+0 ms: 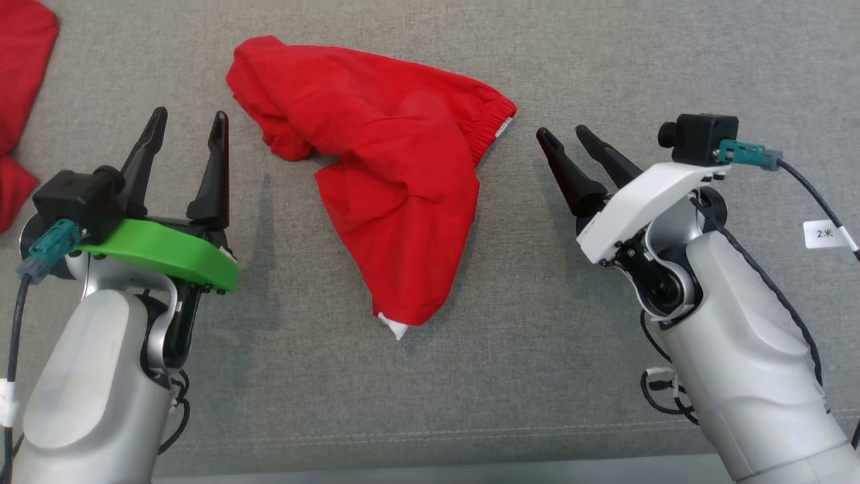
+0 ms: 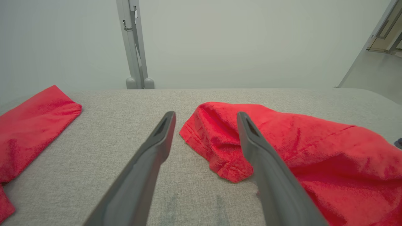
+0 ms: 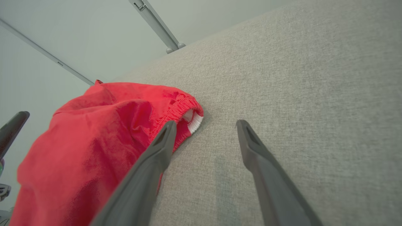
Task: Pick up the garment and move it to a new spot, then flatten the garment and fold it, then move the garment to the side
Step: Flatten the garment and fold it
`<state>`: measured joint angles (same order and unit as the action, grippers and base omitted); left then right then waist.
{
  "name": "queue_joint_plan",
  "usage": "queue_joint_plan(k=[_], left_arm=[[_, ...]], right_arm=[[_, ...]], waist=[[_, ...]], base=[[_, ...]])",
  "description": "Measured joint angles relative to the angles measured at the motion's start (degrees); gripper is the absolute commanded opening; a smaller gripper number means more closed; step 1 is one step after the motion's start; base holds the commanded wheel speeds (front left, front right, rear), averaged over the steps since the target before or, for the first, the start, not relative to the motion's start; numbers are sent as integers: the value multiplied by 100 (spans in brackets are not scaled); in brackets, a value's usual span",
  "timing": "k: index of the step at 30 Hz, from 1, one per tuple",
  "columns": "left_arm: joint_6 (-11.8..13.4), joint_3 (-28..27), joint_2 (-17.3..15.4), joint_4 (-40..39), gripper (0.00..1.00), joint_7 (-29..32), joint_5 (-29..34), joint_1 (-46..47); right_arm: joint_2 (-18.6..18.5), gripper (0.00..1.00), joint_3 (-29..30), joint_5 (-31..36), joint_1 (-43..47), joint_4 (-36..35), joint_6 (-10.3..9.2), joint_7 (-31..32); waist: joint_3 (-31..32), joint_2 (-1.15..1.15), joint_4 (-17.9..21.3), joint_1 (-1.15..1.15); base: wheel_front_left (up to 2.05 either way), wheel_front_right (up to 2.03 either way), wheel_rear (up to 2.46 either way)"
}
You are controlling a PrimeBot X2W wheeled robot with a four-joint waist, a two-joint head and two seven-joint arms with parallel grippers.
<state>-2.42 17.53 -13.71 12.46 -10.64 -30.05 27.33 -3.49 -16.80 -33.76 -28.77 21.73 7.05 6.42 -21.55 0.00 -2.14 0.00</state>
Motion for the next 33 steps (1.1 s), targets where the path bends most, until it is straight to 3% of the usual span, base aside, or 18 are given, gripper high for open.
queue_joint_plan(k=[12,14,15,16,17,18,27,33], left_arm=[[-73,82,105,190,100,-25,0,175],[-112,86,118,212,100,-26,0,212],[-112,83,120,233,100,-51,0,222],[-113,82,119,260,100,-77,0,227],[-115,83,119,287,100,-77,0,230],[-116,86,120,312,100,-77,0,234],[-221,130,121,472,100,20,-62,572],[-269,120,162,914,100,509,-346,1070]], right_arm=[[-14,100,-360,-381,-799,426,0,412],[-20,95,-441,-411,-875,516,0,465],[-20,79,-491,-446,-911,559,0,472],[-18,44,-527,-486,-951,609,0,474],[-18,30,-554,-506,-985,642,0,475],[-21,0,-575,-508,-1016,669,-1,474],[-30,0,-899,-742,-1288,720,-1,316],[-33,0,-1144,-873,-1538,670,-1,56]], waist=[[-372,0,-390,0],[-413,0,-433,0],[-430,0,-450,0],[-443,0,-464,0],[-453,0,-473,0],[-459,0,-478,0],[-484,0,-384,0],[-536,0,-164,0]], base=[[0,0,0],[0,0,0],[0,0,0],[0,0,0],[0,0,0],[0,0,0],[0,0,0],[0,0,0]])
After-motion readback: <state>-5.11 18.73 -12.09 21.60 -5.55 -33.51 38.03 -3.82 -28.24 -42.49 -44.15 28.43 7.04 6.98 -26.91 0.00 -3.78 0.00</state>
